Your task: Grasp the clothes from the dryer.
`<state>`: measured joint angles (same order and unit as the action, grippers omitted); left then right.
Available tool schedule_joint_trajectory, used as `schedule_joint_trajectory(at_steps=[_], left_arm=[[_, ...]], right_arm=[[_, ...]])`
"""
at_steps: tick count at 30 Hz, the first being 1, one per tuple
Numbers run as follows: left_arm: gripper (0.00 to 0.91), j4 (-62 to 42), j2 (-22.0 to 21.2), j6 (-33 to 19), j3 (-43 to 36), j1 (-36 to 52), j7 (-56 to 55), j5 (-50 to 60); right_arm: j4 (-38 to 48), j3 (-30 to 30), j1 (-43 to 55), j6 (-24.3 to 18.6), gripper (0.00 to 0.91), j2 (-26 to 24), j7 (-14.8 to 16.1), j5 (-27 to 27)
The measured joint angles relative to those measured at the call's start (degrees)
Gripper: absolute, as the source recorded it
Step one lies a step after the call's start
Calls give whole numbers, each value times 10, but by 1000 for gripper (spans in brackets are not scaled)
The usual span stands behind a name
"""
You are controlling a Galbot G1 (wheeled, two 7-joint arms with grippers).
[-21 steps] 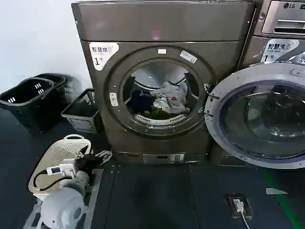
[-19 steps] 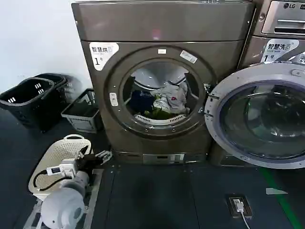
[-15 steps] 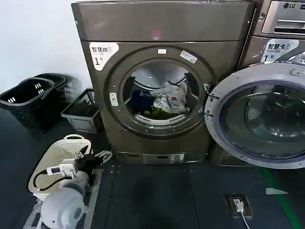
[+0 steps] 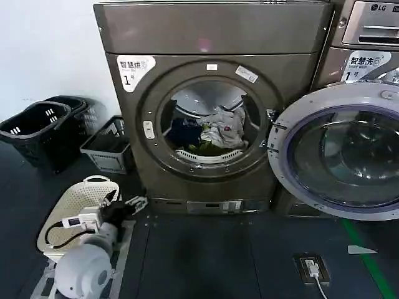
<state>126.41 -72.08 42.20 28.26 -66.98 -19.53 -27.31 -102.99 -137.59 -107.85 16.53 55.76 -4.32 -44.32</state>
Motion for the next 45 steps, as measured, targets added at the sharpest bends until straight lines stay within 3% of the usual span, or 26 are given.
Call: schedule_joint_trajectory(at_steps=[45], left_arm=[[907, -7, -7, 0, -10, 6, 2, 1]], right_arm=[[10, 0, 7, -8, 907, -1, 17, -3]])
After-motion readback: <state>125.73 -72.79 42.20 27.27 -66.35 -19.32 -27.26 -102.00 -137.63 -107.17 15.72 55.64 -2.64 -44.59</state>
